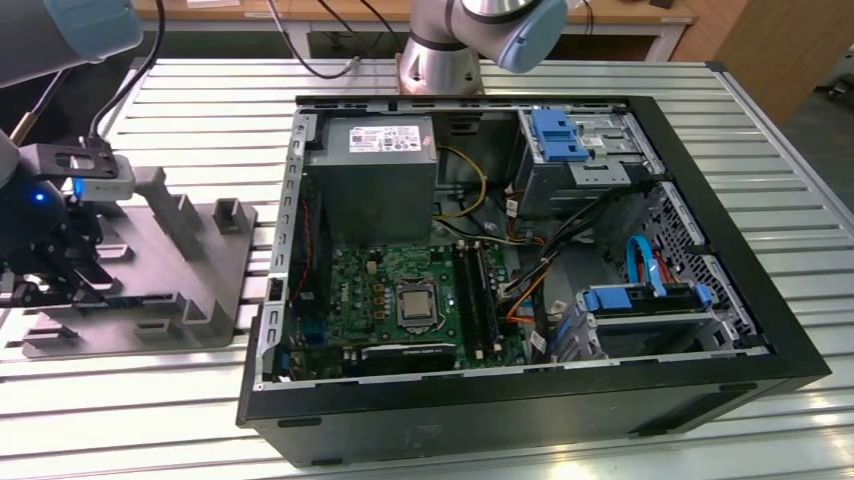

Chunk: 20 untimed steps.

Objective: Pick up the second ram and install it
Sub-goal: 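Pick up the second ram and move it above second insertion slot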

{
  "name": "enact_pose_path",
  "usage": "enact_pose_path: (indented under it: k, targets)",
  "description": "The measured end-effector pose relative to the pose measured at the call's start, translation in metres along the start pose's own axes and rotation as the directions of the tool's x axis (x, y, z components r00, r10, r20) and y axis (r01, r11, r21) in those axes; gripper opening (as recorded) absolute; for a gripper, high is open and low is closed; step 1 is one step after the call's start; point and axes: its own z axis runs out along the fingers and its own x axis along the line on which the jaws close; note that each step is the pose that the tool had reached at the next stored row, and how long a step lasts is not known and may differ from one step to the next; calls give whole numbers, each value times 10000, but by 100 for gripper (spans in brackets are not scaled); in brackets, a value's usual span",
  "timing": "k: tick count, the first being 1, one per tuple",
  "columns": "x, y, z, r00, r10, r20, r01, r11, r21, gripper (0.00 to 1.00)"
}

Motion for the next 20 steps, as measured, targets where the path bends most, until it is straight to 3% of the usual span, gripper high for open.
enact_pose_path:
  k: [10, 20]
  targets:
    - [5, 37, 99, 10000, 0, 0, 0, 10000, 0, 31]
    - [-15, 57, 148, 10000, 1, 0, -1, 10000, 1, 31]
